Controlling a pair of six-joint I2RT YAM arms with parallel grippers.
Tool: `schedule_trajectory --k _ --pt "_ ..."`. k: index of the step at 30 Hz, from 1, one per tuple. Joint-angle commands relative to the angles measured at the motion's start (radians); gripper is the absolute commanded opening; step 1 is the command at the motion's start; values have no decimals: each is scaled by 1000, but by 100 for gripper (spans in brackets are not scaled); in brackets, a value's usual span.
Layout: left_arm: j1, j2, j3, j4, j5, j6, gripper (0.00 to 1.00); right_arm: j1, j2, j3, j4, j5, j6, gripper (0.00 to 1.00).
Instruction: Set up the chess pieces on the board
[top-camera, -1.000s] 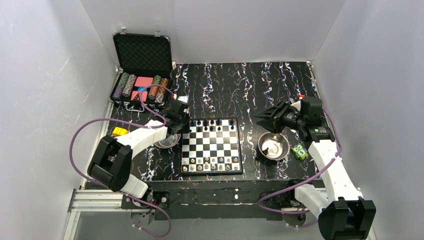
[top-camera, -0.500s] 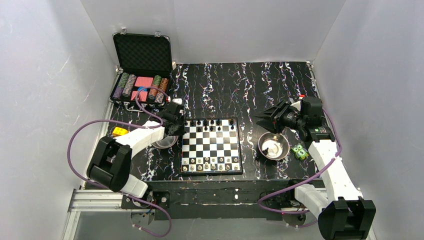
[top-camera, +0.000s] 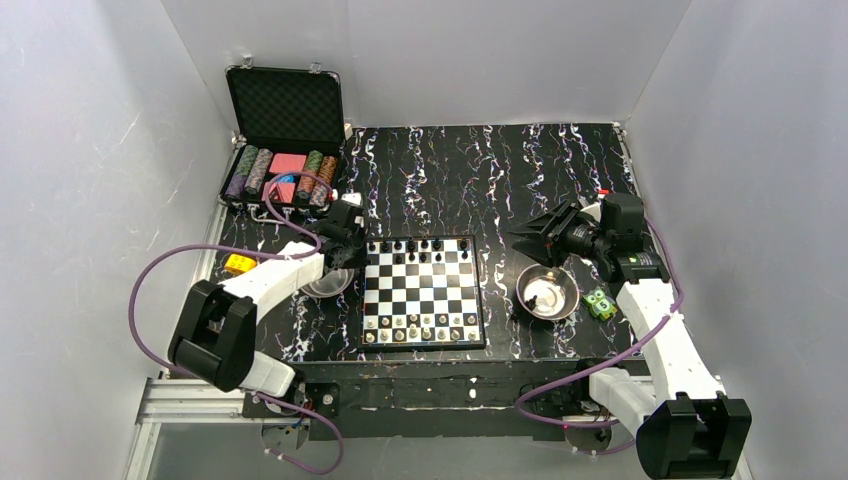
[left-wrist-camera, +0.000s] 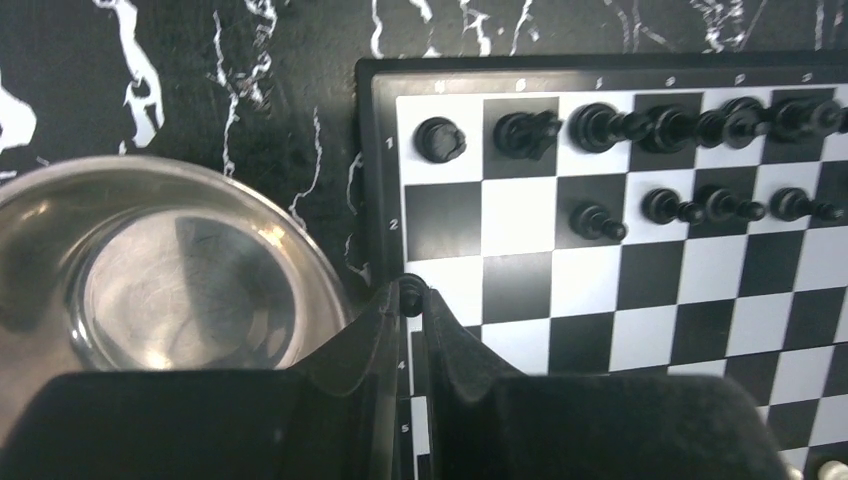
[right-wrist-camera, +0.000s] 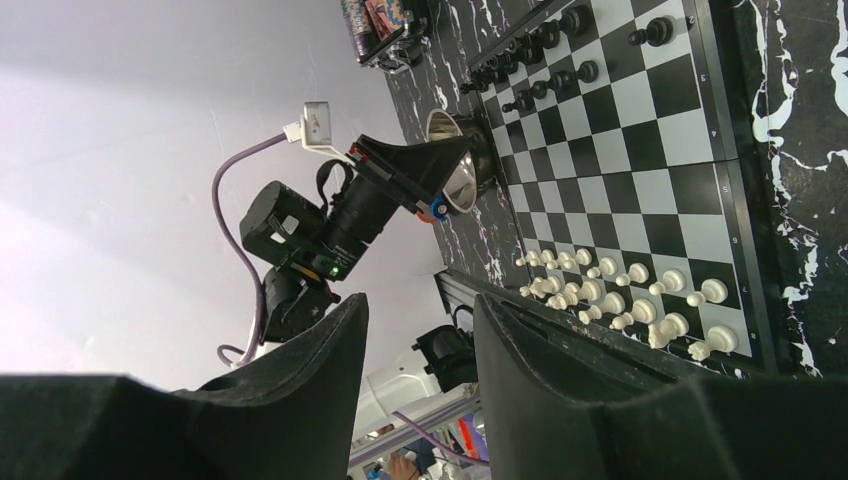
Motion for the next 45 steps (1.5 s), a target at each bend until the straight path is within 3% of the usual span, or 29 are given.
schedule_trajectory --k 1,22,45 --pt "5 33 79 14 52 13 0 -5 -1 -12 13 -20 -20 51" --pt "5 130 129 32 72 11 0 -5 29 -13 15 -27 -29 51" --pt "5 135 122 42 61 20 24 -5 46 -14 22 -51 -29 51"
